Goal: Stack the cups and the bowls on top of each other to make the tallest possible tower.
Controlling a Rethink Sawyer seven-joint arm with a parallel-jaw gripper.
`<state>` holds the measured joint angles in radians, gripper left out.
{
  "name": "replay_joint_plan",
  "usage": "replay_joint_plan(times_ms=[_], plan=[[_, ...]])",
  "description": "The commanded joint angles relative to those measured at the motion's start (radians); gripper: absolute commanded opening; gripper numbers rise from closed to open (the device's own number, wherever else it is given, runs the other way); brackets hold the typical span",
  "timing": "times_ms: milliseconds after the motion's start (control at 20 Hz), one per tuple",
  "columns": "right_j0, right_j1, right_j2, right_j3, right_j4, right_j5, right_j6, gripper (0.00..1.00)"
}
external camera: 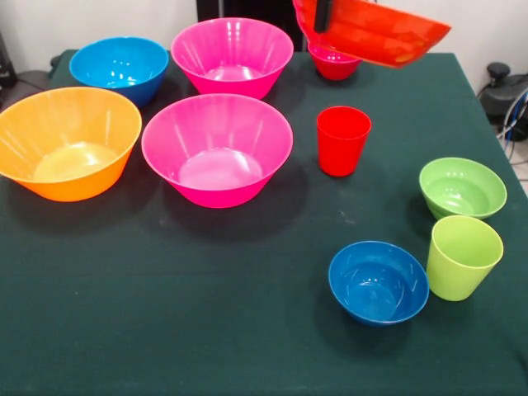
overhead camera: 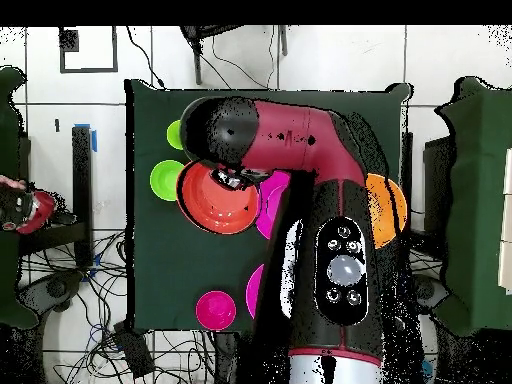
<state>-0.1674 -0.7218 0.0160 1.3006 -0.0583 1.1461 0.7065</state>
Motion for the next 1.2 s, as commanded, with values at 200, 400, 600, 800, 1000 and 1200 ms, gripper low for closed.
replay_joint_plan(times_ms=[200,400,600,800,1000,1200], plan=[[-0.019,-0.046,0.063,0.086,-0.076,0.059,-0.034,0.0],[-0.027,-0.074,0.056,0.106,-0.08,0.065,-0.042,0.0],[-0.034,-0.112,0.05,0.141,-0.082,0.064,-0.043,0.0],[-0.038,-0.137,0.044,0.181,-0.095,0.049,-0.036,0.0],[-0.036,-0.161,0.037,0.218,-0.099,0.031,-0.017,0.0],[-0.031,-0.188,0.034,0.255,-0.096,0.006,0.006,0.0]])
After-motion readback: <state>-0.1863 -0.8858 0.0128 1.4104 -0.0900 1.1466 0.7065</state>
